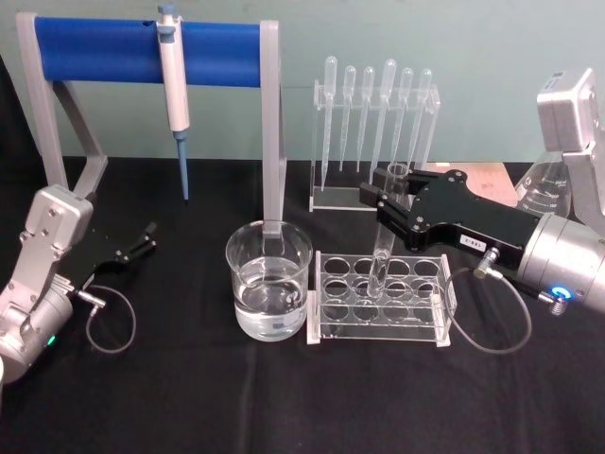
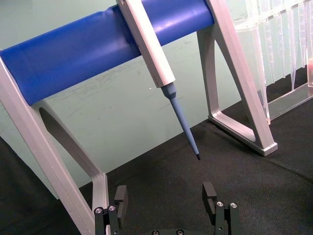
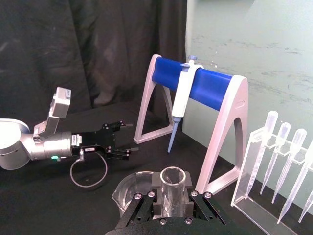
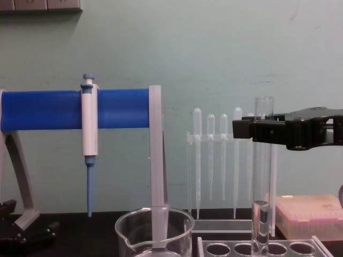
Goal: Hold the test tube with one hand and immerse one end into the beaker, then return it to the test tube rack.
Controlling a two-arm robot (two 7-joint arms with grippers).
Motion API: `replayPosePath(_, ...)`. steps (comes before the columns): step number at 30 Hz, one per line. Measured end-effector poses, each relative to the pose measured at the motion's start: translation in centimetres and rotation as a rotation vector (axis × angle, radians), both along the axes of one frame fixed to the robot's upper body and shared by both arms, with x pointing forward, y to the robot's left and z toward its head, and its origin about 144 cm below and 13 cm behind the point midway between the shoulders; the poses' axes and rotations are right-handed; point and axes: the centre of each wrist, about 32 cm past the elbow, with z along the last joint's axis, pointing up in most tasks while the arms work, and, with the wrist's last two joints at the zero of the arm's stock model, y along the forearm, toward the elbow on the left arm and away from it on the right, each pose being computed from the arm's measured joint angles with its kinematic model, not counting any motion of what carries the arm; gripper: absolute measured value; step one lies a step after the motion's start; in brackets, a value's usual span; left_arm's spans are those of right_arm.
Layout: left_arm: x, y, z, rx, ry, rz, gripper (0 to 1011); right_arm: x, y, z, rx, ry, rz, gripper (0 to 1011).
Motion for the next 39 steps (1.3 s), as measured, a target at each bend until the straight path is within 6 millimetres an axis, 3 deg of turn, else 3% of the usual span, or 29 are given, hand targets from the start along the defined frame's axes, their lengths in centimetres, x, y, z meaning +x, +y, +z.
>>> replayPosePath(39, 0.00, 0.00, 0.00, 0.000, 0.000, 0.000, 1000, 0.00, 0.00, 0.04, -0.002, 0.000, 0.000, 226)
